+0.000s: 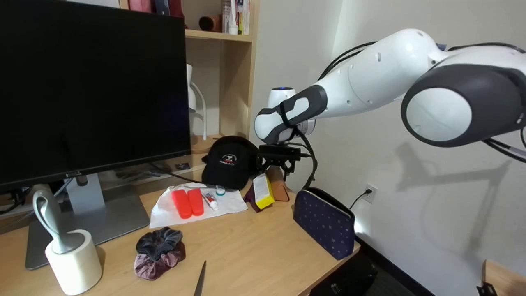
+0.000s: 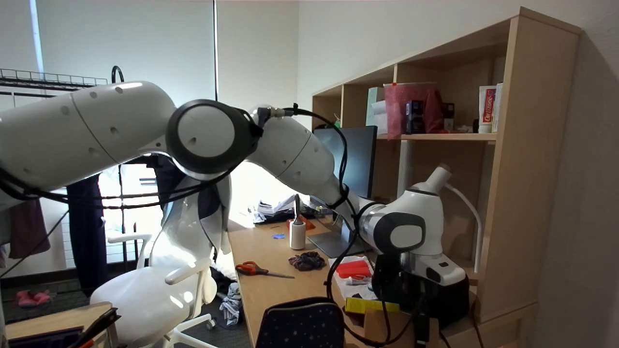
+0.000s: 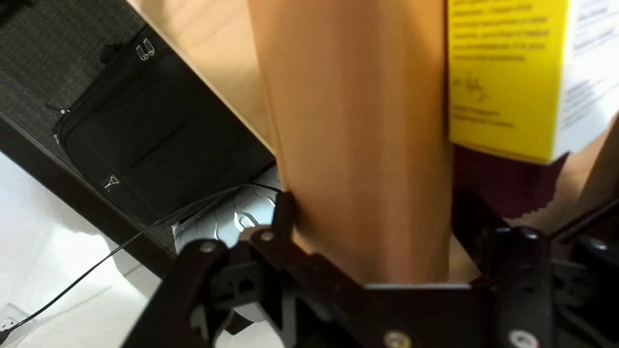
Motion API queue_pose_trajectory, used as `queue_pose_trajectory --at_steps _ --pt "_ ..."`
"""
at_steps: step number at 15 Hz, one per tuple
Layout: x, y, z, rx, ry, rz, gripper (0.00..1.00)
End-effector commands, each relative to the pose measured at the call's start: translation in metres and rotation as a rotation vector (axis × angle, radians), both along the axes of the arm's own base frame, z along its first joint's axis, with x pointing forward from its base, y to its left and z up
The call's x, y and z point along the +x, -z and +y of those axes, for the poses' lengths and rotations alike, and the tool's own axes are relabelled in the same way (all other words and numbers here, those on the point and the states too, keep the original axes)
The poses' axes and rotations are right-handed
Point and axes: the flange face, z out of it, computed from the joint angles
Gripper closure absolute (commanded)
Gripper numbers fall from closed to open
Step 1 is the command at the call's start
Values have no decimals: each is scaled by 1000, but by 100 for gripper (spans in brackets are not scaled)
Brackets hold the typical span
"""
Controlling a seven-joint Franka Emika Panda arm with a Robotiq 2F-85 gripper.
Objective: Move the brown paper weight forward
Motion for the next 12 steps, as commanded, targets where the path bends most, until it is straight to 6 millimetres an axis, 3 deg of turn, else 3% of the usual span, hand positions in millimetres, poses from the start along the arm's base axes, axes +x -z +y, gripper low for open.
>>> queue_pose_trajectory --at_steps 1,3,7,12 --pt "-6 -3 2 -13 -2 8 47" --pt "-6 -9 -1 -7 -4 1 57" --pt "-6 -31 -8 10 -20 -28 67" --pt "-12 -77 -22 22 -70 -81 69"
